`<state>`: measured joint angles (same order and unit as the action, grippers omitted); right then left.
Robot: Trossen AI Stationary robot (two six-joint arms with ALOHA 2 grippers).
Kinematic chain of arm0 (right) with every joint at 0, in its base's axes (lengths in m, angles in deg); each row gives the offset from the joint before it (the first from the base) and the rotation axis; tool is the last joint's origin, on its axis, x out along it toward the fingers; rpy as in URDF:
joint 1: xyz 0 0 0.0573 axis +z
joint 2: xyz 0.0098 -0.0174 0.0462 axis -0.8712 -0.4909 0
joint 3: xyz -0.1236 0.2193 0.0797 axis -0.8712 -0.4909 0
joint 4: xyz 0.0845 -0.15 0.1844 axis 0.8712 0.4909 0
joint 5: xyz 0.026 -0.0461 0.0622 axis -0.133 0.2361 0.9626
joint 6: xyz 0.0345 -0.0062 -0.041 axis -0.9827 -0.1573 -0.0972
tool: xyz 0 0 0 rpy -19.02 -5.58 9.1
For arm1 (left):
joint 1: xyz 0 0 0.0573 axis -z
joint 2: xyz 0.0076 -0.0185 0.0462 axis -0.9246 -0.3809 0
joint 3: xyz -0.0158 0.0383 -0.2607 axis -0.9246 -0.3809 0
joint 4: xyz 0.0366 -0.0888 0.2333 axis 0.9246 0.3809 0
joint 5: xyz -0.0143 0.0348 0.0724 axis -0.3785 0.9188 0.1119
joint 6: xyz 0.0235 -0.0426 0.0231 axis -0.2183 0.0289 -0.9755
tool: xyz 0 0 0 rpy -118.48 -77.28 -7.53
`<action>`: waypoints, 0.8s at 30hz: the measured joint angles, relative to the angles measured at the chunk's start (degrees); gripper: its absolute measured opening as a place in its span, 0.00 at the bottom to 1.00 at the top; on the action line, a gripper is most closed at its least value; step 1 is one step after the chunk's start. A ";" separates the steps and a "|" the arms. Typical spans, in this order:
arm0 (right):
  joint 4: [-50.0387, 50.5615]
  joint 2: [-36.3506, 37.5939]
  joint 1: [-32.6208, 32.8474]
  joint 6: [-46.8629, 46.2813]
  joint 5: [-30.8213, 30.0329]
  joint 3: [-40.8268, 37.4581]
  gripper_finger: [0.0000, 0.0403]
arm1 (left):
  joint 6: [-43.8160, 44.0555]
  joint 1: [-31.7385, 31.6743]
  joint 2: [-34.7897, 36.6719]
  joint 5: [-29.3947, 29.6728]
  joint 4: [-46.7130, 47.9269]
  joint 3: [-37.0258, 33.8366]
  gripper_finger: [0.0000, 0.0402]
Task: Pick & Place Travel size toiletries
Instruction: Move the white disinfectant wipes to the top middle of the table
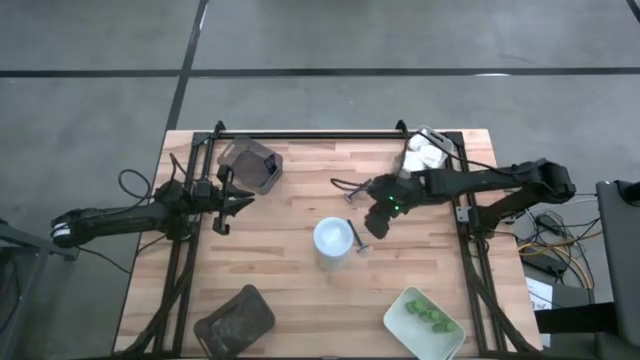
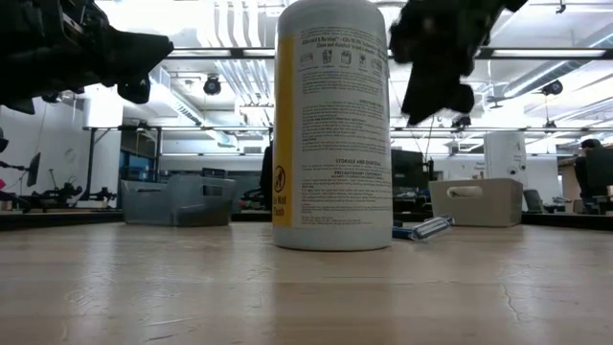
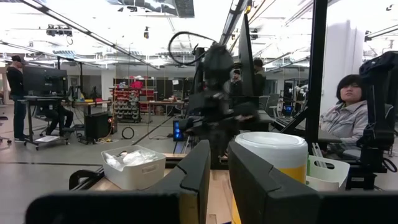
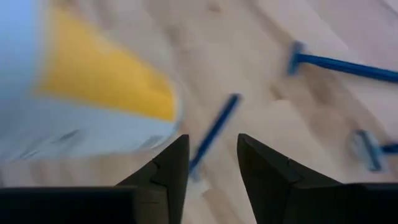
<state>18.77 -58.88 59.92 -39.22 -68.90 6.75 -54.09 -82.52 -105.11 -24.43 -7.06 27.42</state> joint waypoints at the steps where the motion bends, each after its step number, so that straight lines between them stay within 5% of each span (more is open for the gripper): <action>1: -0.43 0.67 1.15 0.50 0.46 0.00 0.31 | 0.00 0.00 0.00 0.00 -0.01 0.00 0.16; 14: -2.99 2.09 23.23 18.70 1.44 0.00 0.04 | 0.00 0.00 0.00 0.00 0.02 0.00 0.16; 24: -16.93 -9.03 28.96 26.13 0.75 -0.02 0.02 | 0.00 0.01 0.02 0.00 0.00 0.00 0.16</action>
<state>1.83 -67.92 88.88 -13.10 -68.14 6.73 -54.09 -82.52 -105.09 -24.43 -7.05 27.42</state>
